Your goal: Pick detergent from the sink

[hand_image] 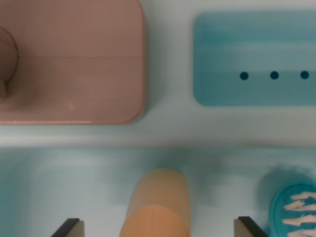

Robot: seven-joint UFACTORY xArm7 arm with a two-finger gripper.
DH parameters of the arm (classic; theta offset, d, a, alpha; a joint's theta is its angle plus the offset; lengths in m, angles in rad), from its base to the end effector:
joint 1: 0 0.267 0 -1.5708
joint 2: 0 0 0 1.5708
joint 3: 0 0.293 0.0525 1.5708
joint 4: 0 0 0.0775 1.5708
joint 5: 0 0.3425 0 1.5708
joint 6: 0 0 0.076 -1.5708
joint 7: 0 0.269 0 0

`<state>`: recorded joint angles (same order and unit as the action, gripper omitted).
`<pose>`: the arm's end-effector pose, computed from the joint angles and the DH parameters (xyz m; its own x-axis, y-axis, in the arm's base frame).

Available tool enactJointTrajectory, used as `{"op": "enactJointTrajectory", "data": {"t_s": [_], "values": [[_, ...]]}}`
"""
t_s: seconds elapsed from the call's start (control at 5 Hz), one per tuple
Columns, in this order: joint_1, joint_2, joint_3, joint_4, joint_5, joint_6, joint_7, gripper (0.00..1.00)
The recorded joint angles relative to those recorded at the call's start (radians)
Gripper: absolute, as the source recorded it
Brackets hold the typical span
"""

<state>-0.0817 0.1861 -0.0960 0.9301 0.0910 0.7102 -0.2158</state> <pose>0.4742 -0.0769 0.0800 0.9987 -0.0286 0.0423 -0.0271 -0.9990 -0.0357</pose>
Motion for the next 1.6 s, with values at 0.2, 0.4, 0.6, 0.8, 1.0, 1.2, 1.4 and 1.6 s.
{"op": "enactJointTrajectory", "data": {"t_s": [0.2,0.4,0.6,0.8,1.0,1.2,1.4,1.6], "values": [[0.0000,0.000,0.000,0.000,0.0000,0.000,0.000,1.00],[0.0000,0.000,0.000,0.000,0.0000,0.000,0.000,1.00],[0.0000,0.000,0.000,0.001,-0.0001,0.001,0.000,1.00],[0.0000,0.000,0.000,0.001,-0.0001,0.001,0.000,1.00],[0.0000,-0.003,0.000,0.006,-0.0006,0.008,0.001,1.00],[0.0000,-0.003,0.000,0.006,-0.0006,0.008,0.001,1.00],[0.0001,-0.007,0.000,0.016,-0.0017,0.023,0.002,1.00],[0.0001,-0.007,0.000,0.016,-0.0017,0.023,0.002,1.00]]}}
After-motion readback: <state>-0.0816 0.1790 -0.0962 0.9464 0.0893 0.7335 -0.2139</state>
